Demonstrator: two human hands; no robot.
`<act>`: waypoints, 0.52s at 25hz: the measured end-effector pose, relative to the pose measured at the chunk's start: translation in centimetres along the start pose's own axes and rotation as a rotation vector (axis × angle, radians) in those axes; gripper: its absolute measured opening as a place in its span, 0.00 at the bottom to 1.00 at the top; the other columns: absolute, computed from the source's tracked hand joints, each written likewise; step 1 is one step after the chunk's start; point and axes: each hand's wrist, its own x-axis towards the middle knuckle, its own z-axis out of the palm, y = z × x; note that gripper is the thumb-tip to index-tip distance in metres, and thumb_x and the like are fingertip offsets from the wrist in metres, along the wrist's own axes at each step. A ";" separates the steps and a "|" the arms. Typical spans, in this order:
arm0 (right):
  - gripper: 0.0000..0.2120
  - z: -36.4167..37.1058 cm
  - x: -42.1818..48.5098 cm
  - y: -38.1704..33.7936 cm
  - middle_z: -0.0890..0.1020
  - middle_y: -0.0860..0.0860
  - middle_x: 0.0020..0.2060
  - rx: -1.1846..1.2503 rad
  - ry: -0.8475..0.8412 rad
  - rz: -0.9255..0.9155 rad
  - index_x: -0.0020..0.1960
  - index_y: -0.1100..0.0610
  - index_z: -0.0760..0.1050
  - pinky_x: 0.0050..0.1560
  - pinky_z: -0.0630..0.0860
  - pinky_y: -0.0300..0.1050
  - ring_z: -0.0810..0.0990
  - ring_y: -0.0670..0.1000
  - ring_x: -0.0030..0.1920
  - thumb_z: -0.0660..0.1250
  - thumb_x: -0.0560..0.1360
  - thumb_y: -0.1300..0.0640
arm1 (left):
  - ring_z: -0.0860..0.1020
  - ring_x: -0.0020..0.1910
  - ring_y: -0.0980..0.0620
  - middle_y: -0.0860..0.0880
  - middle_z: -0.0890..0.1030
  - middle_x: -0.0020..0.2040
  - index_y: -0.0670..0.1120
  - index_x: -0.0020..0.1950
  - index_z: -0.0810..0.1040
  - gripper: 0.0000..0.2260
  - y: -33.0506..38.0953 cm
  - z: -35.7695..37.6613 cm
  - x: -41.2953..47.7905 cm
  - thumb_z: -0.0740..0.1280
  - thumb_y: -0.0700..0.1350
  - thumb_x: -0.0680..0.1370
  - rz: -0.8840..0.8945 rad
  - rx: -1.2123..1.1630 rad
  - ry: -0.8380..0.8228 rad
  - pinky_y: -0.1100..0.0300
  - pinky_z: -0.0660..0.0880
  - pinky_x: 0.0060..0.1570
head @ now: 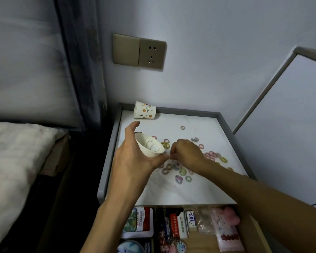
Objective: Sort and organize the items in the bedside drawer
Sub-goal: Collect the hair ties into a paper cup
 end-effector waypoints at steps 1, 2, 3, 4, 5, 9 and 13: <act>0.07 0.1 0.0 -0.3 0.84 0.53 0.46 -0.093 0.009 -0.023 0.50 0.55 0.83 0.45 0.75 0.45 0.81 0.52 0.46 0.71 0.75 0.55 | 0.75 0.51 0.54 0.58 0.74 0.48 0.56 0.73 0.62 0.43 0.0 0.0 0.0 0.81 0.50 0.63 0.001 -0.002 0.000 0.62 0.72 0.48; 0.07 0.3 0.0 -0.6 0.83 0.54 0.48 -0.193 0.021 -0.054 0.52 0.56 0.82 0.45 0.73 0.44 0.81 0.54 0.48 0.69 0.75 0.57 | 0.75 0.51 0.54 0.58 0.74 0.49 0.56 0.73 0.63 0.44 0.0 0.0 -0.1 0.81 0.50 0.62 0.002 -0.004 0.001 0.62 0.72 0.48; 0.08 0.4 -0.1 -0.9 0.83 0.55 0.50 -0.279 0.027 -0.079 0.53 0.58 0.80 0.44 0.70 0.44 0.80 0.55 0.51 0.68 0.75 0.59 | 0.74 0.52 0.54 0.57 0.74 0.50 0.56 0.73 0.63 0.44 0.0 -0.1 -0.1 0.81 0.51 0.62 0.002 -0.002 0.002 0.61 0.72 0.49; 0.08 0.5 -0.1 -1.1 0.82 0.56 0.52 -0.335 0.020 -0.095 0.54 0.59 0.79 0.45 0.67 0.45 0.79 0.57 0.53 0.66 0.76 0.60 | 0.74 0.52 0.54 0.58 0.74 0.50 0.56 0.73 0.63 0.44 0.0 -0.2 0.0 0.81 0.50 0.62 0.002 0.001 0.004 0.61 0.72 0.49; 0.09 0.5 0.0 -1.2 0.81 0.57 0.54 -0.373 0.006 -0.107 0.56 0.60 0.77 0.46 0.65 0.46 0.78 0.58 0.55 0.65 0.77 0.61 | 0.74 0.52 0.54 0.59 0.73 0.49 0.56 0.73 0.63 0.44 -0.1 -0.4 0.0 0.81 0.50 0.62 0.002 0.000 0.008 0.62 0.71 0.49; 0.10 -0.4 0.1 -1.0 0.80 0.59 0.55 -0.393 -0.013 -0.167 0.59 0.61 0.72 0.54 0.67 0.50 0.76 0.59 0.56 0.63 0.79 0.58 | 0.74 0.50 0.56 0.60 0.72 0.49 0.56 0.73 0.62 0.43 -0.3 -0.9 0.1 0.81 0.49 0.63 0.005 -0.014 0.018 0.70 0.69 0.42; 0.05 -2.7 0.5 0.6 0.82 0.55 0.47 -0.072 0.000 -0.069 0.53 0.56 0.75 0.49 0.77 0.52 0.80 0.55 0.46 0.65 0.80 0.55 | 0.73 0.49 0.59 0.66 0.71 0.46 0.57 0.72 0.62 0.43 -0.3 -0.9 0.0 0.81 0.49 0.63 0.013 -0.030 0.009 0.73 0.69 0.41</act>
